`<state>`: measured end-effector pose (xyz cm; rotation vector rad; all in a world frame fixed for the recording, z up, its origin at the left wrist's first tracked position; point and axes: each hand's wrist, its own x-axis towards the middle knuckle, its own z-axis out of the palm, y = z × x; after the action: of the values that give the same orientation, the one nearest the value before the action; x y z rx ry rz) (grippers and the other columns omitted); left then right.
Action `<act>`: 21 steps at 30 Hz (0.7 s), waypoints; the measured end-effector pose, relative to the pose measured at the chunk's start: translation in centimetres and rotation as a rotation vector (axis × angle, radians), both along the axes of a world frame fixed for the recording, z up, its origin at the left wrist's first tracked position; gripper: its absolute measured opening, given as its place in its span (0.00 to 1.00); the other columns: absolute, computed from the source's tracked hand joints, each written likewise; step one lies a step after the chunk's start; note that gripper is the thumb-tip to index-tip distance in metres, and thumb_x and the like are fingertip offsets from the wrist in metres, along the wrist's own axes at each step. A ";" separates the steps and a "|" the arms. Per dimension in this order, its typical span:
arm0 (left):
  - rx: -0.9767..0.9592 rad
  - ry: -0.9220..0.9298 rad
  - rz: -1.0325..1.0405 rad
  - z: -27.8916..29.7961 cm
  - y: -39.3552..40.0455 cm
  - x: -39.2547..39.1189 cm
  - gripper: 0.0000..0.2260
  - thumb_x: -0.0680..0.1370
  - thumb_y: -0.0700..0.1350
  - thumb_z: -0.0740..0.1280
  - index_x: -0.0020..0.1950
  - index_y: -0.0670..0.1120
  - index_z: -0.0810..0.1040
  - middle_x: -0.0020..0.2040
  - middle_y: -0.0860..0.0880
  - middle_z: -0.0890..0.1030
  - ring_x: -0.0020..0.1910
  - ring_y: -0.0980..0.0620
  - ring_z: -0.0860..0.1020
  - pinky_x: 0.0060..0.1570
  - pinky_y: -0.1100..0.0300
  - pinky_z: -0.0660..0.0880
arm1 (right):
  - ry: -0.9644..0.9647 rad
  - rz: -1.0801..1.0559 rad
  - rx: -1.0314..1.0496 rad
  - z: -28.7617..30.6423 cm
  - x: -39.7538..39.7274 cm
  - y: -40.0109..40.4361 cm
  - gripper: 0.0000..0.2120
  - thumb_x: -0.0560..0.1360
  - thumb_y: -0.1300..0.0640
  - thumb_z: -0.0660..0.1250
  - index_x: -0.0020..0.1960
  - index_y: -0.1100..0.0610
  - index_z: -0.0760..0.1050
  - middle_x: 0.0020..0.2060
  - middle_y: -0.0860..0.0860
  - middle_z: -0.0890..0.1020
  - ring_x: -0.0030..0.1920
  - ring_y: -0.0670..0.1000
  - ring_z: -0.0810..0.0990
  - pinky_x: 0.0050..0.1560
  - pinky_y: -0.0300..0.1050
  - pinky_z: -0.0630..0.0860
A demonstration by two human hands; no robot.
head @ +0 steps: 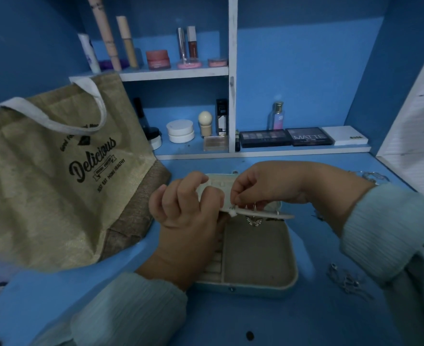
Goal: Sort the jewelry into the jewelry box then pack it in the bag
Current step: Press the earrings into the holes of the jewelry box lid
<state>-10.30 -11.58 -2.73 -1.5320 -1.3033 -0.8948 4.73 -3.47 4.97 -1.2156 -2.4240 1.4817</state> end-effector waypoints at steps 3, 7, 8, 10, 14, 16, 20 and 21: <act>-0.005 0.000 -0.001 0.1 -0.1 0.0 0.13 0.73 0.56 0.63 0.43 0.49 0.65 0.55 0.45 0.64 0.53 0.45 0.64 0.53 0.48 0.61 | -0.020 0.019 0.037 0.1 -0.3 -0.1 0.08 0.75 0.63 0.65 0.39 0.54 0.78 0.32 0.46 0.80 0.31 0.40 0.76 0.37 0.34 0.74; -0.046 -0.019 -0.023 0.1 -0.1 -0.1 0.13 0.72 0.56 0.63 0.44 0.49 0.65 0.56 0.44 0.64 0.54 0.45 0.64 0.53 0.47 0.63 | -0.011 0.006 0.059 0.2 -0.3 -0.2 0.07 0.74 0.63 0.66 0.39 0.54 0.79 0.32 0.46 0.80 0.30 0.39 0.76 0.35 0.32 0.73; -0.062 -0.030 -0.032 0.1 -0.1 -0.2 0.13 0.72 0.57 0.62 0.44 0.49 0.65 0.56 0.44 0.63 0.54 0.44 0.64 0.52 0.46 0.65 | -0.003 -0.001 0.060 0.1 -0.2 -0.2 0.07 0.74 0.63 0.67 0.40 0.54 0.80 0.32 0.46 0.80 0.30 0.40 0.76 0.35 0.32 0.73; -0.099 -0.054 -0.046 0.4 0.0 -0.1 0.13 0.74 0.57 0.60 0.45 0.48 0.66 0.57 0.44 0.63 0.54 0.44 0.64 0.50 0.43 0.70 | 0.027 -0.022 0.050 0.1 0.1 -0.1 0.05 0.73 0.63 0.67 0.41 0.55 0.81 0.34 0.48 0.81 0.33 0.42 0.77 0.37 0.33 0.75; -0.247 -0.147 -0.083 1.6 0.6 -0.1 0.16 0.72 0.61 0.58 0.47 0.49 0.65 0.58 0.45 0.62 0.56 0.44 0.63 0.41 0.39 0.75 | 0.235 -0.214 -0.111 0.0 1.2 0.4 0.06 0.75 0.61 0.65 0.44 0.57 0.80 0.35 0.49 0.82 0.33 0.43 0.78 0.37 0.33 0.76; -0.288 -0.146 -0.073 2.1 1.1 -0.1 0.16 0.69 0.61 0.60 0.47 0.50 0.65 0.59 0.45 0.62 0.56 0.45 0.63 0.42 0.39 0.74 | 0.325 -0.334 -0.153 0.3 2.0 0.8 0.08 0.77 0.60 0.63 0.43 0.58 0.80 0.36 0.51 0.82 0.35 0.44 0.78 0.35 0.31 0.76; -0.324 -0.101 -0.063 2.8 2.4 -0.5 0.24 0.61 0.62 0.69 0.47 0.51 0.65 0.59 0.45 0.63 0.55 0.45 0.63 0.53 0.43 0.61 | 0.387 -0.461 -0.163 0.3 3.8 1.1 0.12 0.79 0.55 0.60 0.41 0.57 0.78 0.34 0.50 0.79 0.34 0.46 0.75 0.33 0.34 0.73; -0.333 -0.092 -0.057 3.0 2.7 -0.6 0.25 0.60 0.63 0.69 0.47 0.51 0.66 0.58 0.45 0.63 0.55 0.45 0.63 0.54 0.45 0.59 | 0.387 -0.478 -0.172 0.1 4.2 1.1 0.13 0.79 0.53 0.59 0.40 0.56 0.77 0.34 0.50 0.79 0.34 0.47 0.75 0.34 0.36 0.73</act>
<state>-10.95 -8.85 0.25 -1.8081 -1.5406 -0.8210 8.88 -2.35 5.02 -1.2741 -1.6490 1.6043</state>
